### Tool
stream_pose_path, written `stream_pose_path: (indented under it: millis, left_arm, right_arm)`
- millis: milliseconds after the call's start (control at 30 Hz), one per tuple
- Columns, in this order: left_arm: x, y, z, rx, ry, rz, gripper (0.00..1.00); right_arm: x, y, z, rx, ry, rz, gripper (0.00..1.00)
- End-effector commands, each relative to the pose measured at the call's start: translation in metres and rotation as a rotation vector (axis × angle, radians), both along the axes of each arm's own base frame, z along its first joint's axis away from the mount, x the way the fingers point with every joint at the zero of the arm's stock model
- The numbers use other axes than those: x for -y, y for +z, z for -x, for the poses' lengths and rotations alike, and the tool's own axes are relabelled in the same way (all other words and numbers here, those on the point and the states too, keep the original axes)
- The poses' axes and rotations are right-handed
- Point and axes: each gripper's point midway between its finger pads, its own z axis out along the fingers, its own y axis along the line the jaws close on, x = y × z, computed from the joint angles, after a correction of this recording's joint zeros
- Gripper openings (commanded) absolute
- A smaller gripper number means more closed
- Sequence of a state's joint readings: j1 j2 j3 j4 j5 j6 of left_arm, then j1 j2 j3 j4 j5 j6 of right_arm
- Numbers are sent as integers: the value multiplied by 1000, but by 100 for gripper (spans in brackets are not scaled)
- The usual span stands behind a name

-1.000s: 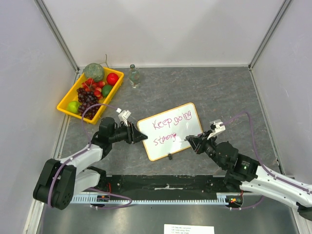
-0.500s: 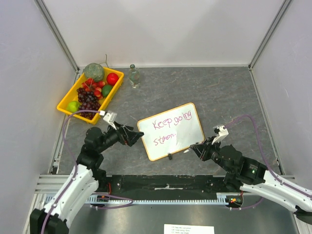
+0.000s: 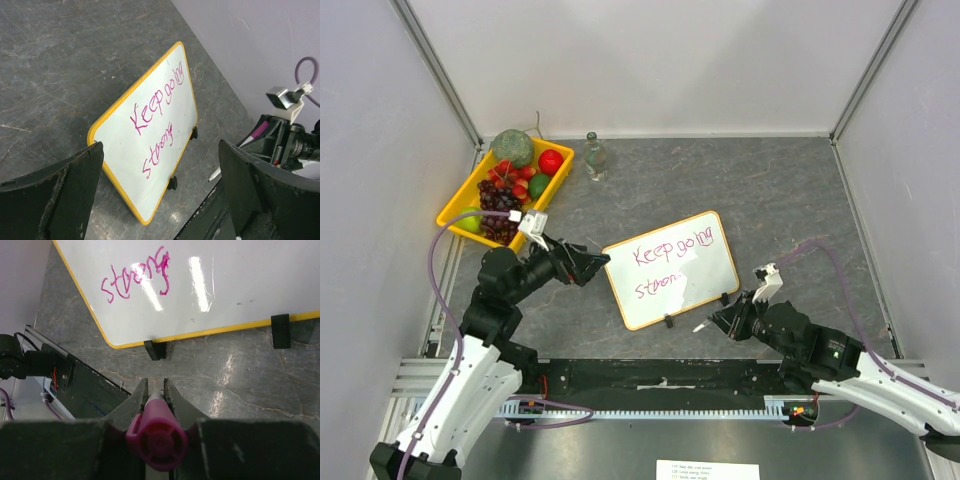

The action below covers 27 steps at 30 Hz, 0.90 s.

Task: Write a sentence on the whiteboard
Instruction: Place the whiteboard marker at the center of the board.

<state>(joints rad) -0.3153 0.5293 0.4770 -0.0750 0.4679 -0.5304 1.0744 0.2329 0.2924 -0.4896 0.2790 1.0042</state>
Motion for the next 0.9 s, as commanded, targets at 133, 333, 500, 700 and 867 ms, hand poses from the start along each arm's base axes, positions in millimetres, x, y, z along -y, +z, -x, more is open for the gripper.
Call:
stream_pose_path:
  millis: [133, 333, 500, 700, 867]
  left_arm:
    - [8, 17, -3, -23, -51, 2, 100]
    - [11, 14, -5, -28, -69, -8, 100]
    - [13, 12, -5, -35, -85, -14, 100]
    - [13, 7, -7, -47, -82, -26, 100]
    - [13, 4, -8, -56, -80, -31, 100]
  right_arm:
    - [-4, -28, 6, -142, -57, -83, 6]
    - [-2, -40, 7, -176, -83, -73, 23]
    - [4, -48, 5, -218, -131, -41, 57]
    - [21, -49, -2, -222, -230, -11, 92]
    - [25, -49, -7, -211, -265, 4, 98]
